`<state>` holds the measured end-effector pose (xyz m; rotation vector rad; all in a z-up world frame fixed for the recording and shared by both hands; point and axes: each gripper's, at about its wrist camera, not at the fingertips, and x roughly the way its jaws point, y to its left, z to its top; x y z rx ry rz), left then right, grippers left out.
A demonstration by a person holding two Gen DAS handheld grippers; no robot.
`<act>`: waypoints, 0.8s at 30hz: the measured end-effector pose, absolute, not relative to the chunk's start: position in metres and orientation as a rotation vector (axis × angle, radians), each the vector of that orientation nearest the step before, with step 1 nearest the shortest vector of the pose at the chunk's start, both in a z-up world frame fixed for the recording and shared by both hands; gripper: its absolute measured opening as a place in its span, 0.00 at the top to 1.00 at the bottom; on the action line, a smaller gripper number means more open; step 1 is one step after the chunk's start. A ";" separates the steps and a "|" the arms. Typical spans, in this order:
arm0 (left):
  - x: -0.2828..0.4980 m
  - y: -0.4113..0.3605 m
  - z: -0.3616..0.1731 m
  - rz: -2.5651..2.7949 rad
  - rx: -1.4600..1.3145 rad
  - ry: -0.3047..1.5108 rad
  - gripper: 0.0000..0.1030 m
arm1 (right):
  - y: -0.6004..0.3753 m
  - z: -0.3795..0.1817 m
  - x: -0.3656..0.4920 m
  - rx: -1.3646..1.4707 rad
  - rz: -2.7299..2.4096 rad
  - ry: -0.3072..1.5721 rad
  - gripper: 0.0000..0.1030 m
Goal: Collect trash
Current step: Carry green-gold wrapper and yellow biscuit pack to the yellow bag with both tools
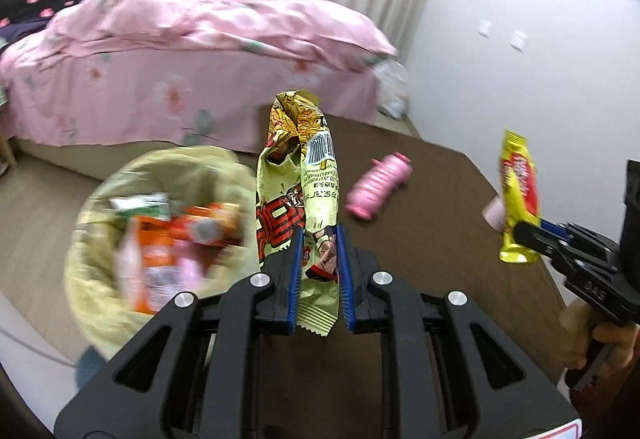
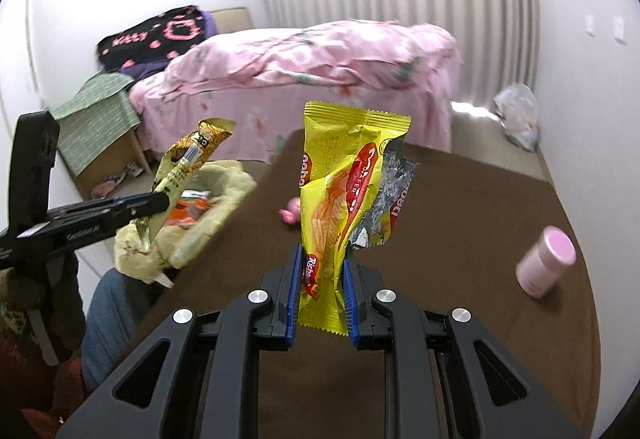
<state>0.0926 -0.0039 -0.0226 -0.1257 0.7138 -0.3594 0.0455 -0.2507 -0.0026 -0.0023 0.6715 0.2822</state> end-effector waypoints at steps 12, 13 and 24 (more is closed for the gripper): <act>0.096 0.093 -0.038 -0.173 -0.279 0.695 0.84 | -0.155 0.007 0.081 -0.126 0.469 0.701 0.82; 0.097 0.098 -0.041 -0.162 -0.295 0.696 0.85 | -0.146 0.004 0.087 -0.146 0.492 0.713 0.82; 0.138 0.094 -0.105 -0.102 -0.278 0.831 0.84 | -0.067 -0.038 0.191 -0.182 0.708 0.872 0.82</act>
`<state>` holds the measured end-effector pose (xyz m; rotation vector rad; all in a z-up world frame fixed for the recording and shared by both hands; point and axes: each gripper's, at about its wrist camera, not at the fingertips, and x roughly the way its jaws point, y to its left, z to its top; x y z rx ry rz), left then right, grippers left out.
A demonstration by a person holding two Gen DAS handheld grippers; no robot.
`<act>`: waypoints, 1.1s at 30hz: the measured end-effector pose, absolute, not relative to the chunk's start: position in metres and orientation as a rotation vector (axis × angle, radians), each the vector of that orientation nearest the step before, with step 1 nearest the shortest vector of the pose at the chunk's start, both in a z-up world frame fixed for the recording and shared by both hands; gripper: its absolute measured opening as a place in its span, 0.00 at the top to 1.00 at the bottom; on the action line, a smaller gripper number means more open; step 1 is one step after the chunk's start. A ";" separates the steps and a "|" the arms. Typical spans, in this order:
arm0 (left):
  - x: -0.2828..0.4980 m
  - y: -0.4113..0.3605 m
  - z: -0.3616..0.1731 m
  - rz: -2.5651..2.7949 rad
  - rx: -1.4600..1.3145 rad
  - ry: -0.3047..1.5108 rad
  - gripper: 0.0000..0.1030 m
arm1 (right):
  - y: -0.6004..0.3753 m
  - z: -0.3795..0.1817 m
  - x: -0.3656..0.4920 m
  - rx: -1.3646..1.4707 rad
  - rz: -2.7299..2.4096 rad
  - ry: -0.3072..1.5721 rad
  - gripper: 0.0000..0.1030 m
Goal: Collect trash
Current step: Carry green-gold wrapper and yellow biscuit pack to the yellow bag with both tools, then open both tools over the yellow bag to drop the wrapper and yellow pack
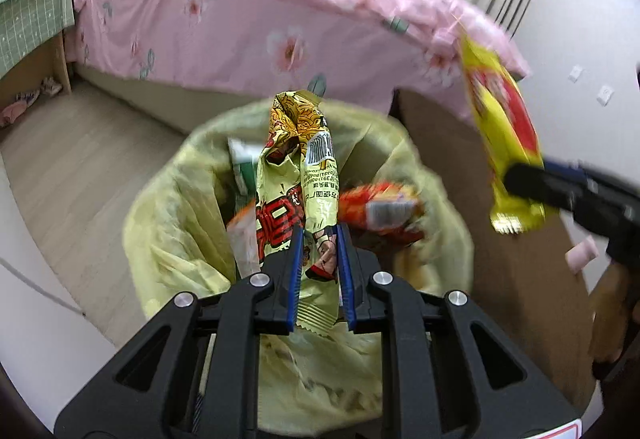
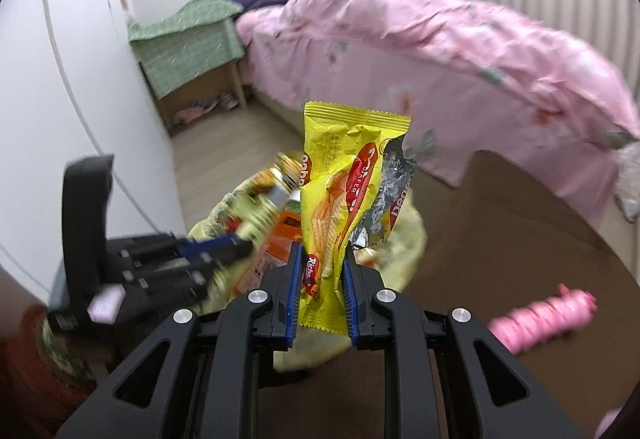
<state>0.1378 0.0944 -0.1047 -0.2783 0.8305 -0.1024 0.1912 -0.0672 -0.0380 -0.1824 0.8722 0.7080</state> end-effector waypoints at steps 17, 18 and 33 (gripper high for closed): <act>0.155 0.095 -0.129 -0.126 -0.316 0.866 0.84 | -0.057 -0.110 0.263 -0.149 0.774 1.180 0.82; 0.155 0.096 -0.127 -0.131 -0.326 0.860 0.85 | -0.058 -0.109 0.261 -0.146 0.778 1.178 0.82; 0.151 0.092 -0.115 -0.152 -0.315 0.877 0.84 | -0.061 -0.099 0.251 -0.112 0.799 1.109 0.78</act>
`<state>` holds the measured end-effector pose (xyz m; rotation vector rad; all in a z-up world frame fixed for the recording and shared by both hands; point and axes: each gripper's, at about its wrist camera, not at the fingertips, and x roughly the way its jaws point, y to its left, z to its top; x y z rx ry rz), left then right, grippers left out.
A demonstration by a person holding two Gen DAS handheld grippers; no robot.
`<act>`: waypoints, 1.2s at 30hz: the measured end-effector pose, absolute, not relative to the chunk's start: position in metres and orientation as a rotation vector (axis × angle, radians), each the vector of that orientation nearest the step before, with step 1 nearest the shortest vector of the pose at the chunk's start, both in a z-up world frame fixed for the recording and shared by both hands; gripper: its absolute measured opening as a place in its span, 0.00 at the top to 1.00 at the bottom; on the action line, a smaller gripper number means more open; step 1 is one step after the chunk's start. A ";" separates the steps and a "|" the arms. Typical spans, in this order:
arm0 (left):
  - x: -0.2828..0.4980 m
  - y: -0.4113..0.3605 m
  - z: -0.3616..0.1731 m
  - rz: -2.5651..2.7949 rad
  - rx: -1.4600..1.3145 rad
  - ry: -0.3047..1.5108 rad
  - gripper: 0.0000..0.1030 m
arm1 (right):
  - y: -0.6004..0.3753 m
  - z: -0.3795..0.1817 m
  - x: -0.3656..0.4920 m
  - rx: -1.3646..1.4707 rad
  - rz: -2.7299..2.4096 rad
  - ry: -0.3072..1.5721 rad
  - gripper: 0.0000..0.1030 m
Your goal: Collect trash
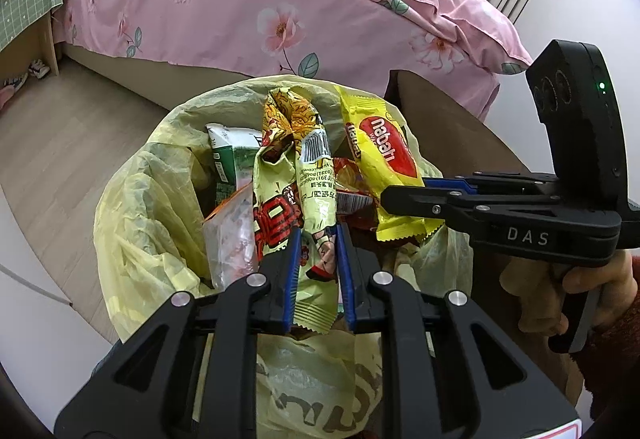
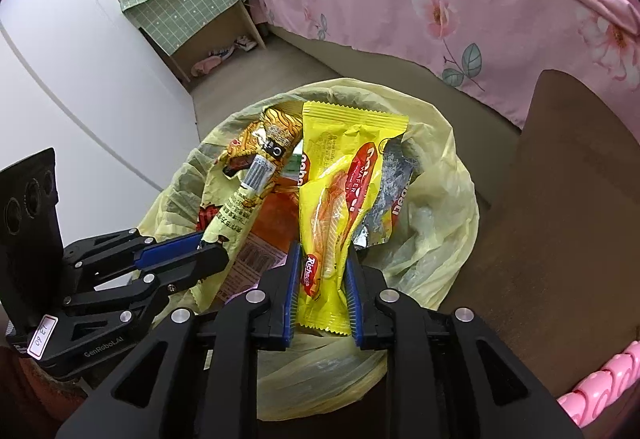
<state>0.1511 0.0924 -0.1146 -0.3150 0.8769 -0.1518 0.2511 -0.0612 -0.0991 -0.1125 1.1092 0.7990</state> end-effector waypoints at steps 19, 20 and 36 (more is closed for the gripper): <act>0.104 0.109 -0.061 -0.001 -0.335 0.774 0.26 | -0.097 -0.050 0.189 -0.015 0.683 0.884 0.58; 0.096 0.103 -0.055 -0.006 -0.310 0.763 0.26 | -0.103 -0.041 0.176 -0.021 0.664 0.849 0.58; -0.019 0.020 0.018 0.032 -0.080 0.673 0.26 | -0.193 0.015 -0.006 -0.024 0.393 0.665 0.57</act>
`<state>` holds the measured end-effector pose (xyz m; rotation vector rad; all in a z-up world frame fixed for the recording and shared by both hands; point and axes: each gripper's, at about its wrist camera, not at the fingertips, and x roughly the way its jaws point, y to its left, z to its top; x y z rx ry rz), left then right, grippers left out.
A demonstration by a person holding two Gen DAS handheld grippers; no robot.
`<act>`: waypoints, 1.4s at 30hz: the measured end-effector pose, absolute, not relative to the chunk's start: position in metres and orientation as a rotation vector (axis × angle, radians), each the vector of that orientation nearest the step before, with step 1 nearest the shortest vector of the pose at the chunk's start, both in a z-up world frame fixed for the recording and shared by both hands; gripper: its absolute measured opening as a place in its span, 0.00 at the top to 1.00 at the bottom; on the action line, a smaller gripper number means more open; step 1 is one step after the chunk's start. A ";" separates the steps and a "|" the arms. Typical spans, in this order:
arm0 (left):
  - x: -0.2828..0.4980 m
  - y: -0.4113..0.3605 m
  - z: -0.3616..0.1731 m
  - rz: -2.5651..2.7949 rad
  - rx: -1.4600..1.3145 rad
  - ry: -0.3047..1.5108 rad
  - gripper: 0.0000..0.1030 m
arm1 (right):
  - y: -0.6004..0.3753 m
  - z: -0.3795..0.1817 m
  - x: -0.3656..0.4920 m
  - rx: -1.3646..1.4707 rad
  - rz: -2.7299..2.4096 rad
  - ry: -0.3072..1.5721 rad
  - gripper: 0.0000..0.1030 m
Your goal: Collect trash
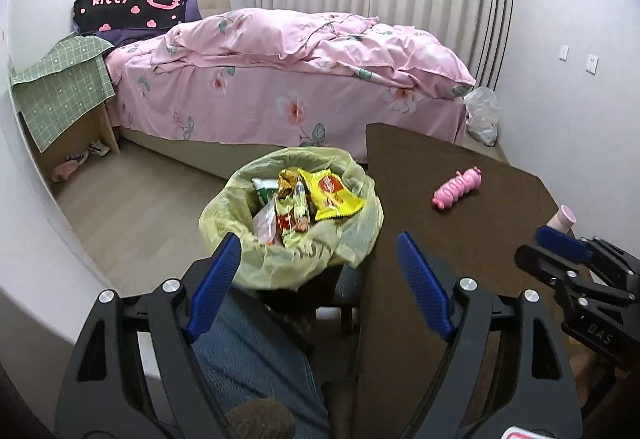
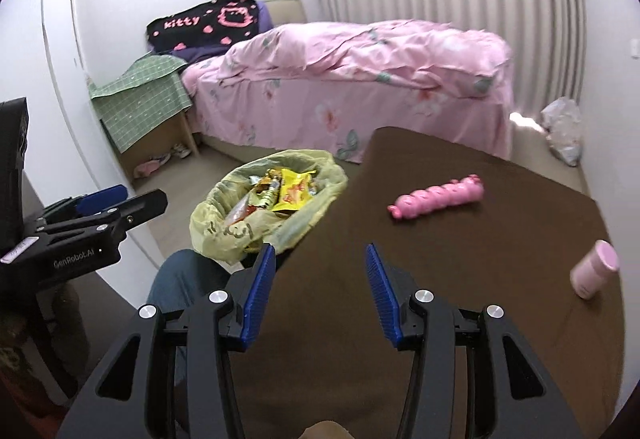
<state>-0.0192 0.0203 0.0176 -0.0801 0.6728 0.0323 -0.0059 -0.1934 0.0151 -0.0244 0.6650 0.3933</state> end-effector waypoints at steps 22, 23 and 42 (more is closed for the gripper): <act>-0.048 0.015 0.024 0.060 -0.026 0.662 0.26 | -0.190 0.026 -0.033 -0.037 0.371 0.633 0.57; -0.047 0.015 0.024 0.058 -0.025 0.664 0.26 | -0.190 0.026 -0.033 -0.036 0.371 0.634 0.57; -0.045 0.015 0.019 0.043 -0.025 0.669 0.26 | -0.184 0.023 -0.033 -0.050 0.369 0.629 0.57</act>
